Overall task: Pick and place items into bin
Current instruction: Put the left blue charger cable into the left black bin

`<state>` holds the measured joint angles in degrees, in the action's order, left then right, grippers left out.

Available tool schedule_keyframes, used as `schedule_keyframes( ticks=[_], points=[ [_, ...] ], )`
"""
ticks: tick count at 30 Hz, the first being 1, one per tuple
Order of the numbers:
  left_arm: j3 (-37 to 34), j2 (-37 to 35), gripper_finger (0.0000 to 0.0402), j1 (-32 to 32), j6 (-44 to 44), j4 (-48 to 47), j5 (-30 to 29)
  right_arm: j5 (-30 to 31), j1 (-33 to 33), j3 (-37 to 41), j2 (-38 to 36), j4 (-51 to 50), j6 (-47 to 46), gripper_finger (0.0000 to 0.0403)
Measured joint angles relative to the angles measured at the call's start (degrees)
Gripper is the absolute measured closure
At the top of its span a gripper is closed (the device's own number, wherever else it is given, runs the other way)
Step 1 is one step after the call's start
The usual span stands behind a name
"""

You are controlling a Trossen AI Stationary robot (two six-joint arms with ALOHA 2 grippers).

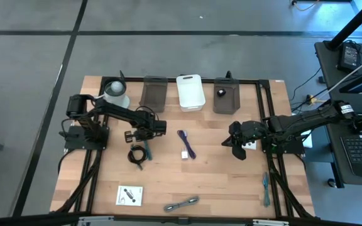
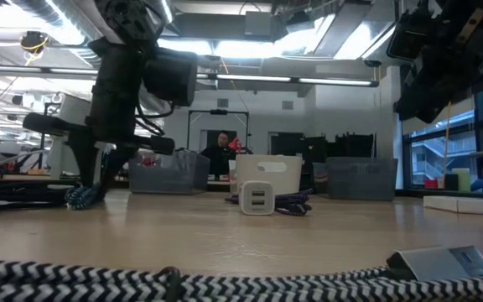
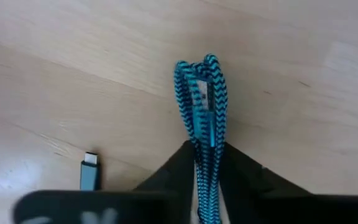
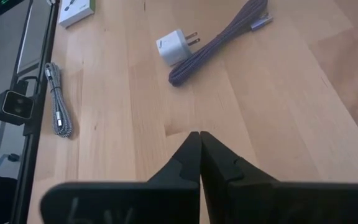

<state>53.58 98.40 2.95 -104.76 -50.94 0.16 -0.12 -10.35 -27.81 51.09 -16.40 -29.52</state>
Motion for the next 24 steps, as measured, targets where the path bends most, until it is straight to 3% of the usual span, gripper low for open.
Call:
schedule_keyframes(
  ticks=[4, 13, 24],
  points=[
    [0.00, -0.08, 0.0387, -0.31, -0.01, 0.78, -0.59, 0.00, 0.00, 0.00, 0.00, 0.01, -0.05, 0.0399],
    [2.43, -2.53, 0.0388, -0.32, 2.44, 1.64, 0.20, 0.00, 0.00, 0.00, 0.00, -0.04, -0.05, 0.0399],
    [11.55, -17.42, 0.0390, 0.02, 11.36, 1.65, -16.17, 0.02, -0.01, 0.00, 0.02, 0.65, 0.00, 0.0398]
  ],
)
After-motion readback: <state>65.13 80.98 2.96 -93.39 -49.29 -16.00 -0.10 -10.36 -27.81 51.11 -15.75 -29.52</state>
